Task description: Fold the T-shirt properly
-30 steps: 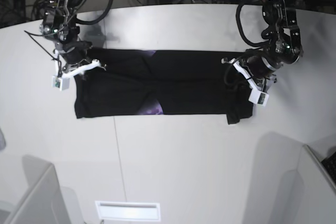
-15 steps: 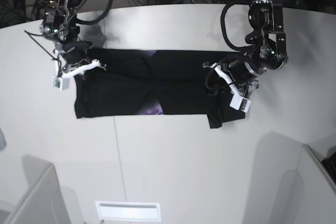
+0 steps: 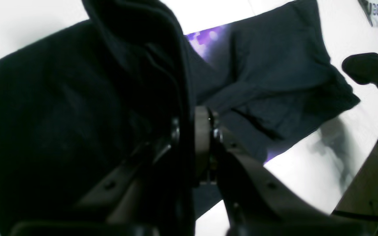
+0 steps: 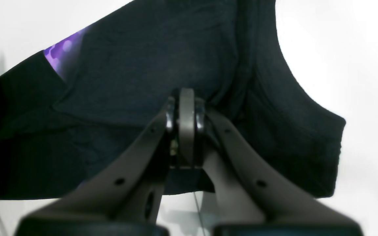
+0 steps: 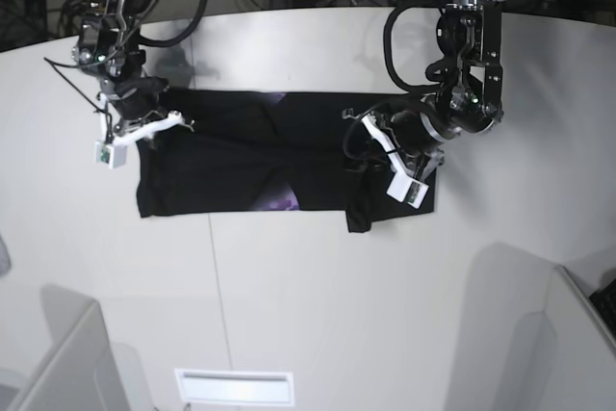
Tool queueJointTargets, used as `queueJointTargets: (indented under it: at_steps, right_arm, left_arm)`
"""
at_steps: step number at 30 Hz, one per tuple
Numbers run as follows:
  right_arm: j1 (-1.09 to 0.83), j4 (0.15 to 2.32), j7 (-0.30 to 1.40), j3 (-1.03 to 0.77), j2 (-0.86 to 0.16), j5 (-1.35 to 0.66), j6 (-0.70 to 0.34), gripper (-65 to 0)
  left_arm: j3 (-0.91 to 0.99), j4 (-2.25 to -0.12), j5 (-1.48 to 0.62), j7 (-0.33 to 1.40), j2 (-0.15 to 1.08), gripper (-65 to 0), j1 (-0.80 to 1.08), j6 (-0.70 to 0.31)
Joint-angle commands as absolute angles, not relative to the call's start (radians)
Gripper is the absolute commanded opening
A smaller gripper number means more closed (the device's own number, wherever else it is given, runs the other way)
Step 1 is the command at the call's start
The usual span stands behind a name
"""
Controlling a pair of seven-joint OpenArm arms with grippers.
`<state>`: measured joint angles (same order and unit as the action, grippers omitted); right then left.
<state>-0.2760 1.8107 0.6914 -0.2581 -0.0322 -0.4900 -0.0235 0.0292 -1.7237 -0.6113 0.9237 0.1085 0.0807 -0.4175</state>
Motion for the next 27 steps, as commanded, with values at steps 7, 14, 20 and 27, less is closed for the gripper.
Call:
queueJointTargets:
  at_steps: [7, 14, 20, 27]
  right_arm:
    - [-0.255, 1.822, 0.676, -0.262, -0.038, -0.498, -0.028, -65.0]
    - [-0.254, 1.822, 0.674, -0.262, -0.038, -0.498, -0.028, -65.0]
    - [-0.254, 1.822, 0.674, -0.262, -0.038, -0.498, -0.028, -65.0]
    - [-0.254, 1.822, 0.674, -0.262, -0.038, -0.498, -0.028, -65.0]
  left_arm:
    - [0.030, -1.684, -0.631, 0.903, 0.101, -65.0, 0.065, -0.420]
    - [0.030, -1.684, -0.631, 0.903, 0.101, -65.0, 0.065, -0.420]
    - [0.030, -1.684, -0.631, 0.903, 0.101, -65.0, 0.064, -0.420]
    - [0.030, -1.684, -0.631, 0.903, 0.102, -49.9, 0.064, -0.420]
